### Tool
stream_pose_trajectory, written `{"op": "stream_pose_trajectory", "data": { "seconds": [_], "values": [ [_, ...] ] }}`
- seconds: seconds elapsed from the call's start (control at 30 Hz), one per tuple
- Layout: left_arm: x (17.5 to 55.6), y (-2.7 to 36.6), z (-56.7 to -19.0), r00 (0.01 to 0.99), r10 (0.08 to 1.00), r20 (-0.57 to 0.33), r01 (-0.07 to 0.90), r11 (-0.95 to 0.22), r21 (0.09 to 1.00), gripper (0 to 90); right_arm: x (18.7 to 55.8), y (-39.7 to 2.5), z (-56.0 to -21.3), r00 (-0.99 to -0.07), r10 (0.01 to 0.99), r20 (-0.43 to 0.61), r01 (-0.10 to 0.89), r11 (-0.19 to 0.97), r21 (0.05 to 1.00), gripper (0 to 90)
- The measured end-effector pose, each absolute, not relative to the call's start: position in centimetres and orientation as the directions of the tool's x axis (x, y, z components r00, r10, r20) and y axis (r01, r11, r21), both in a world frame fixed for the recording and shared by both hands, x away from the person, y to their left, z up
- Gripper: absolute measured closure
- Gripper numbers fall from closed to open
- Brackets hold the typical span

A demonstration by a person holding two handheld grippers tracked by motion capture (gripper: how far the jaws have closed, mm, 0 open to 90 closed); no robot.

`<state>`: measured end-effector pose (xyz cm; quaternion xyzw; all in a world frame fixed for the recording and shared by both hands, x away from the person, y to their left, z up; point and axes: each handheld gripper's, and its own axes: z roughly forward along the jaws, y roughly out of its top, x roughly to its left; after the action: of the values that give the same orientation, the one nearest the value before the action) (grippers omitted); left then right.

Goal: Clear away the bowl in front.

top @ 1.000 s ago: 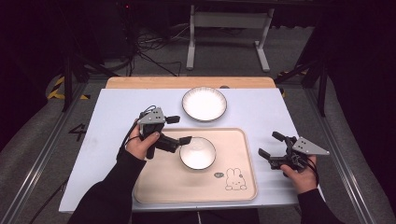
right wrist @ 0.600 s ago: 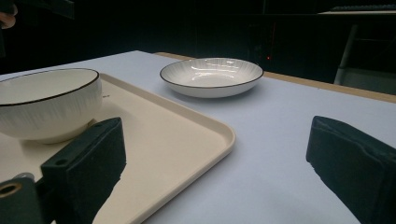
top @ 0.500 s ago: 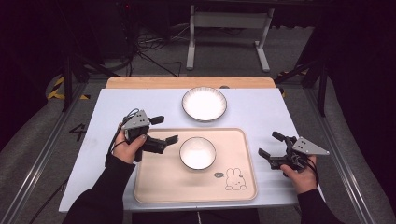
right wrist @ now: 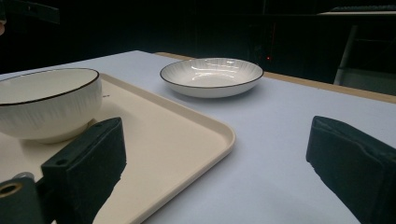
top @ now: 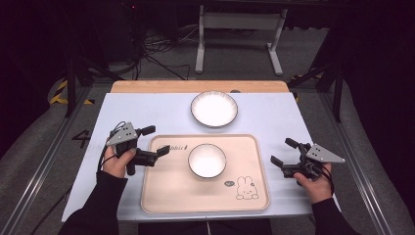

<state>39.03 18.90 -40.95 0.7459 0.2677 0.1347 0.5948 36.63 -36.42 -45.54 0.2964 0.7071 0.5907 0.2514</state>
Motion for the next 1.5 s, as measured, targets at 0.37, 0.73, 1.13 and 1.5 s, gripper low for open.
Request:
{"op": "stream_pose_trajectory", "data": {
  "seconds": [0.37,0.73,1.13,1.5],
  "values": [
    [38.1,21.9,-42.5,0.801,0.588,-0.117,0.217,-0.102,0.971,5.4,36.6,-36.4,-45.5,-0.698,0.716,-0.005,0.122,0.127,0.984,5.3],
    [37.4,23.5,-44.1,0.778,0.616,-0.125,0.227,-0.090,0.970,5.3,36.6,-36.4,-45.5,-0.699,0.715,-0.003,0.122,0.124,0.985,5.3],
    [36.5,24.7,-46.0,0.737,0.665,-0.122,0.246,-0.095,0.965,5.4,36.6,-36.5,-45.5,-0.699,0.715,-0.001,0.122,0.121,0.985,5.1],
    [36.0,25.3,-47.0,0.731,0.668,-0.140,0.251,-0.072,0.965,5.0,36.6,-36.5,-45.5,-0.700,0.714,-0.004,0.121,0.124,0.985,5.1]
  ]
}}
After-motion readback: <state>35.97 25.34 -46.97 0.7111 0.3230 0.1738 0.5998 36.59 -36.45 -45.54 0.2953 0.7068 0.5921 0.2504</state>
